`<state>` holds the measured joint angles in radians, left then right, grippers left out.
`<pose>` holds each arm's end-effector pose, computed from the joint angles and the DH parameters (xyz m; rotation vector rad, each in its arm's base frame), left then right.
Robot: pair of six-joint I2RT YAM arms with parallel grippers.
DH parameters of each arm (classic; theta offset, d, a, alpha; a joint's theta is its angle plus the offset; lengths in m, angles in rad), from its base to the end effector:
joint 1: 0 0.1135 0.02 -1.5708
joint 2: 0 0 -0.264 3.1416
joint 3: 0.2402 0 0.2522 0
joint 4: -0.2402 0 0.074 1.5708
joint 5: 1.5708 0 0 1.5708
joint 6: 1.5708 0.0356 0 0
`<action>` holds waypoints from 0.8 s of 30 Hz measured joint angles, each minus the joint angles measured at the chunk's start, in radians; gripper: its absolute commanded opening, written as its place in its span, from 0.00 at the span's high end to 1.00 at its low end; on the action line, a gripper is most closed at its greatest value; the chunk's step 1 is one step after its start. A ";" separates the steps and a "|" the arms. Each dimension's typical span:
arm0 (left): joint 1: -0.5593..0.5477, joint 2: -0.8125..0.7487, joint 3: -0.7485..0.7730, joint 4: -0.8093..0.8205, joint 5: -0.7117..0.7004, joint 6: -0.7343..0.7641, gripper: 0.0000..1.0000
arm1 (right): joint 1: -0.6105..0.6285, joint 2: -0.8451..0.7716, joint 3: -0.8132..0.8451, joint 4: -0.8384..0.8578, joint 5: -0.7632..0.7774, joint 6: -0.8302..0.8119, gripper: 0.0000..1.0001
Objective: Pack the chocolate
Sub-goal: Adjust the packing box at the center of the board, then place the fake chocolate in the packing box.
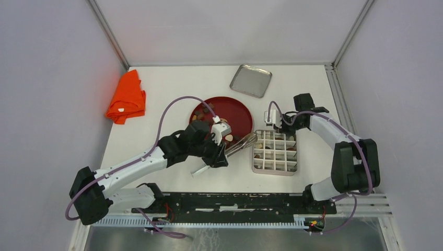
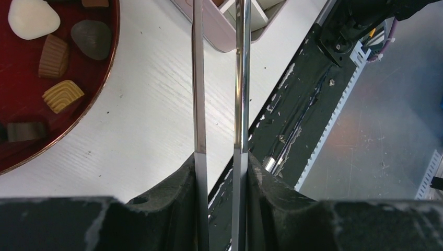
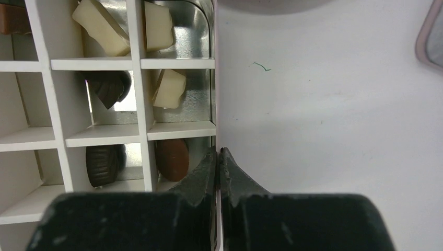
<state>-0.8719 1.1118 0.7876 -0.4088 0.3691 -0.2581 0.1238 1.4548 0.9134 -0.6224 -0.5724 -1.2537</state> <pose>0.1407 -0.1874 0.2573 0.9334 2.2718 -0.9694 0.2670 0.0527 0.2055 -1.6921 1.8185 0.3423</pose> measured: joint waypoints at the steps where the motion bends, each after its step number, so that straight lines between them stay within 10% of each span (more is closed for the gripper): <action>1: -0.003 0.005 0.000 0.001 0.000 0.000 0.98 | 0.000 0.021 0.007 -0.001 0.001 0.005 0.92; 10: -0.046 0.098 0.002 0.021 0.007 0.002 0.98 | 0.000 0.120 0.096 -0.004 0.008 0.050 0.42; 24: -0.129 0.283 0.140 -0.009 0.002 0.077 0.98 | -0.016 -0.064 0.129 -0.060 -0.028 0.198 0.36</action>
<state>-1.0004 1.3945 0.9279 -0.4179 0.3714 -0.1810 0.1078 1.3907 1.0424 -0.6823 -0.6003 -1.0561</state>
